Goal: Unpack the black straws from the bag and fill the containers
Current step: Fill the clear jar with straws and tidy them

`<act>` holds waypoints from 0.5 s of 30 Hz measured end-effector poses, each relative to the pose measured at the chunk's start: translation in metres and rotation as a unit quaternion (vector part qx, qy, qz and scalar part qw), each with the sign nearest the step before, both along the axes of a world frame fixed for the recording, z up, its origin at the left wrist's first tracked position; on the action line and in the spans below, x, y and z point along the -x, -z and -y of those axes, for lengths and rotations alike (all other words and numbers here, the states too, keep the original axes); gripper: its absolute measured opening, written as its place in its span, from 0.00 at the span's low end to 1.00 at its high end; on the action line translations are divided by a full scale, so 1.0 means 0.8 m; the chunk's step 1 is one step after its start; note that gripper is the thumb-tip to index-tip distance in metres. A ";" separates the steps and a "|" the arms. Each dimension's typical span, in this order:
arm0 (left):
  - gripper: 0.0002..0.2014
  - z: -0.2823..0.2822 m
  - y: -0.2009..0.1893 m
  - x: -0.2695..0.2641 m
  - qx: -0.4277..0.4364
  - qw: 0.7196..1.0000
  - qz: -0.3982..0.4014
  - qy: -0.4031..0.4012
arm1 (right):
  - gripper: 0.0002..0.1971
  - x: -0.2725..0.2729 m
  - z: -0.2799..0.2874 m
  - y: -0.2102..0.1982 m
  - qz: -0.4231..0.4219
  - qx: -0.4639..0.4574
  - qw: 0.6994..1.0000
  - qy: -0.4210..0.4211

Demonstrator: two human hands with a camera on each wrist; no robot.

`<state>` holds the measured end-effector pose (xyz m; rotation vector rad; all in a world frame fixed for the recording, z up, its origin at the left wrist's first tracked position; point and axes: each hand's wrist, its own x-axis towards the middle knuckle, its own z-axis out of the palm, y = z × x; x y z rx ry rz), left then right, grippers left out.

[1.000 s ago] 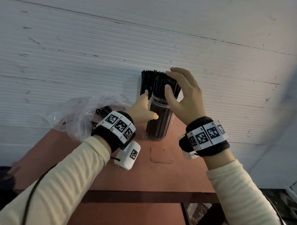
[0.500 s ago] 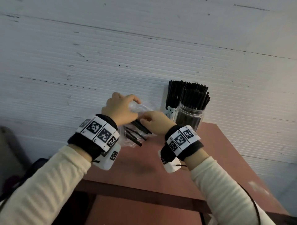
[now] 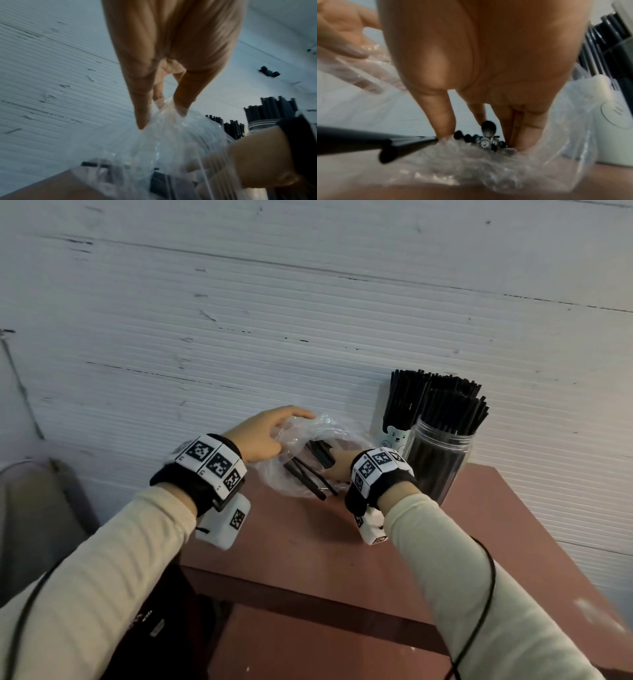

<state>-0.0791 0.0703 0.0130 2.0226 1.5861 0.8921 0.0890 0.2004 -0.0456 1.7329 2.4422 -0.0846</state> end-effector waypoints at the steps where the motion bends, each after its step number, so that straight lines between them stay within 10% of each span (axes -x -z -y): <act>1: 0.31 -0.001 0.001 0.003 -0.014 1.000 0.020 0.006 | 0.39 0.000 0.013 -0.010 -0.002 0.005 1.000 -0.004; 15: 0.25 -0.034 0.012 0.020 -0.035 0.997 0.019 -0.072 | 0.19 -0.003 0.067 -0.038 -0.006 -0.005 0.997 -0.083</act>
